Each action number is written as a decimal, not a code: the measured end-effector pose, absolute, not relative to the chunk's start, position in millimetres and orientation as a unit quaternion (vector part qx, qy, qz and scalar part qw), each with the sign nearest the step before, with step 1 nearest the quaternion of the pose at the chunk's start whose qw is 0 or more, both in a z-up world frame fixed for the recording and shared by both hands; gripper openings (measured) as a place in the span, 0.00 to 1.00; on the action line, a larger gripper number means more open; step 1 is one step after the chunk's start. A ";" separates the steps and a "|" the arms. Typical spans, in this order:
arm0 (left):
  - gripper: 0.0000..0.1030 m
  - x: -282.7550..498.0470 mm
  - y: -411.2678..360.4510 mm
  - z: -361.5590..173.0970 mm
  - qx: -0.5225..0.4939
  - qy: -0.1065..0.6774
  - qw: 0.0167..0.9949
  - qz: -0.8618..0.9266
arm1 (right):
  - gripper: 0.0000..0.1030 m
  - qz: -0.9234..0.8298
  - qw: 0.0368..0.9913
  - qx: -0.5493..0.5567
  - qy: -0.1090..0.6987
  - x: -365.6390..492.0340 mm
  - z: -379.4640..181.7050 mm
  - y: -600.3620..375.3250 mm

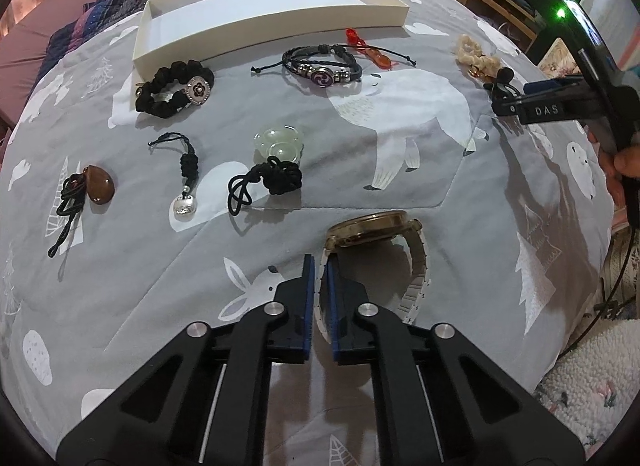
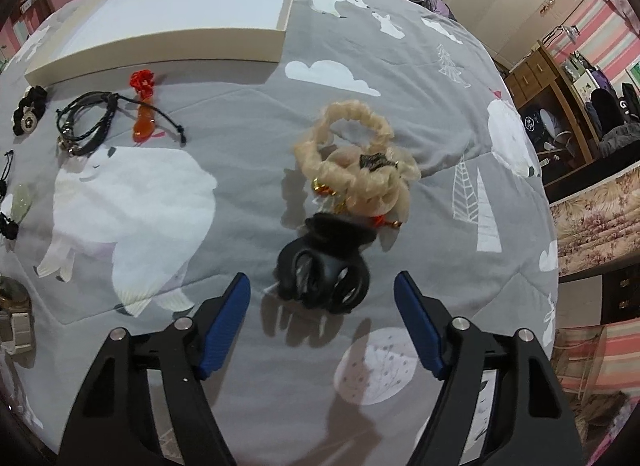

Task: Organize jewelry
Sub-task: 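Close the left tool on the watch while the right tool grasps the black claw clip, then carry the watch with the left tool into the white tray while the right tool carries the clip, then open both tools to release the watch and clip inside the tray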

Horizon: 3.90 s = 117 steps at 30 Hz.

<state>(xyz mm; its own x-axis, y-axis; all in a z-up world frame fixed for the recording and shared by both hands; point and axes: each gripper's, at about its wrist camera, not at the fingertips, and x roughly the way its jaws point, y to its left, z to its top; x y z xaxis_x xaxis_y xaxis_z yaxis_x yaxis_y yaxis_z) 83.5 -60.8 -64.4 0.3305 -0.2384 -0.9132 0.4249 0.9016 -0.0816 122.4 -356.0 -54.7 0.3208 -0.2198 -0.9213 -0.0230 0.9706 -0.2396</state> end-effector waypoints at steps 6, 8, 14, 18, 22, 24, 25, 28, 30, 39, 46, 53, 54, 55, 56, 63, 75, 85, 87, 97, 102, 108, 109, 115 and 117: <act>0.03 85.2 -58.2 -64.7 0.076 0.545 0.807 -0.216 | 0.64 -0.053 0.799 -0.106 0.590 135.3 -59.8 -359.5; 0.03 85.3 -58.1 -65.8 0.076 0.545 0.807 -0.216 | 0.57 -0.047 0.795 -0.106 0.596 138.1 -63.1 -359.8; 0.02 85.7 -58.4 -66.0 0.075 0.545 0.807 -0.217 | 0.46 -0.029 0.793 -0.111 0.598 144.5 -63.5 -357.8; 0.01 85.1 -60.2 -65.0 0.080 0.543 0.807 -0.219 | 0.46 -0.027 0.795 -0.125 0.592 145.5 -62.9 -355.1; 0.01 82.4 -62.7 -62.9 0.088 0.538 0.810 -0.217 | 0.46 -0.034 0.800 -0.135 0.584 142.4 -59.9 -354.0; 0.01 81.0 -64.4 -61.0 0.094 0.534 0.813 -0.213 | 0.46 -0.038 0.805 -0.137 0.576 138.6 -55.4 -353.9; 0.01 81.0 -64.4 -60.1 0.094 0.534 0.813 -0.213 | 0.46 -0.039 0.807 -0.137 0.573 136.6 -53.2 -353.9; 0.01 81.3 -66.1 -55.6 0.094 0.528 0.817 -0.212 | 0.46 -0.038 0.814 -0.137 0.564 130.3 -44.9 -351.1; 0.01 82.4 -67.4 -50.8 0.098 0.521 0.822 -0.209 | 0.46 -0.037 0.817 -0.138 0.559 128.3 -41.3 -348.6; 0.01 95.1 -69.7 -24.6 0.125 0.490 0.844 -0.178 | 0.46 -0.027 0.829 -0.148 0.539 130.4 -26.7 -331.7; 0.01 114.5 -70.4 -6.1 0.179 0.460 0.860 -0.130 | 0.46 -0.016 0.846 -0.149 0.512 141.9 -4.5 -318.4; 0.01 153.7 -70.0 10.5 0.185 0.444 0.870 -0.110 | 0.46 -0.006 0.865 -0.142 0.481 164.4 23.6 -306.4; 0.01 161.3 -69.8 12.9 0.182 0.444 0.871 -0.109 | 0.46 -0.003 0.869 -0.138 0.475 171.7 29.2 -304.7; 0.01 176.0 -68.4 17.2 0.172 0.444 0.873 -0.105 | 0.46 -0.002 0.872 -0.135 0.471 177.8 32.6 -303.7; 0.01 185.6 -68.1 20.0 0.168 0.443 0.875 -0.102 | 0.46 -0.001 0.874 -0.132 0.467 184.9 36.2 -302.8; 0.01 277.1 -69.6 31.7 0.135 0.444 0.883 -0.078 | 0.46 0.010 0.886 -0.117 0.448 256.2 42.6 -285.0; 0.02 444.3 -61.4 -22.0 0.034 0.505 0.861 -0.050 | 0.46 0.013 0.868 -0.023 0.496 395.1 -12.4 -281.3; 0.02 480.3 -71.4 -45.5 0.025 0.513 0.858 -0.031 | 0.46 0.000 0.856 0.033 0.517 457.3 -50.4 -280.7; 0.02 482.9 -70.8 -48.7 0.025 0.514 0.857 -0.028 | 0.46 -0.004 0.856 0.029 0.517 461.3 -53.4 -278.6; 0.30 469.3 -59.1 -25.1 0.009 0.488 0.872 -0.029 | 0.64 -0.012 0.858 0.036 0.512 456.5 -45.1 -283.5; 0.54 429.8 -48.0 13.6 0.010 0.464 0.885 -0.036 | 0.65 0.000 0.870 0.033 0.493 426.2 -10.9 -286.2; 0.79 362.5 -20.9 60.9 0.015 0.434 0.900 -0.022 | 0.68 0.009 0.889 0.033 0.457 352.9 52.7 -294.5; 0.81 348.2 -15.5 70.1 0.014 0.429 0.903 -0.021 | 0.70 0.008 0.892 0.029 0.451 339.8 62.0 -295.3; 0.92 278.1 3.8 112.7 0.015 0.408 0.913 -0.014 | 0.76 0.007 0.906 0.021 0.423 256.7 114.7 -300.2; 0.97 254.0 7.0 123.8 0.020 0.395 0.918 -0.008 | 0.76 0.002 0.908 0.009 0.419 239.0 124.1 -296.7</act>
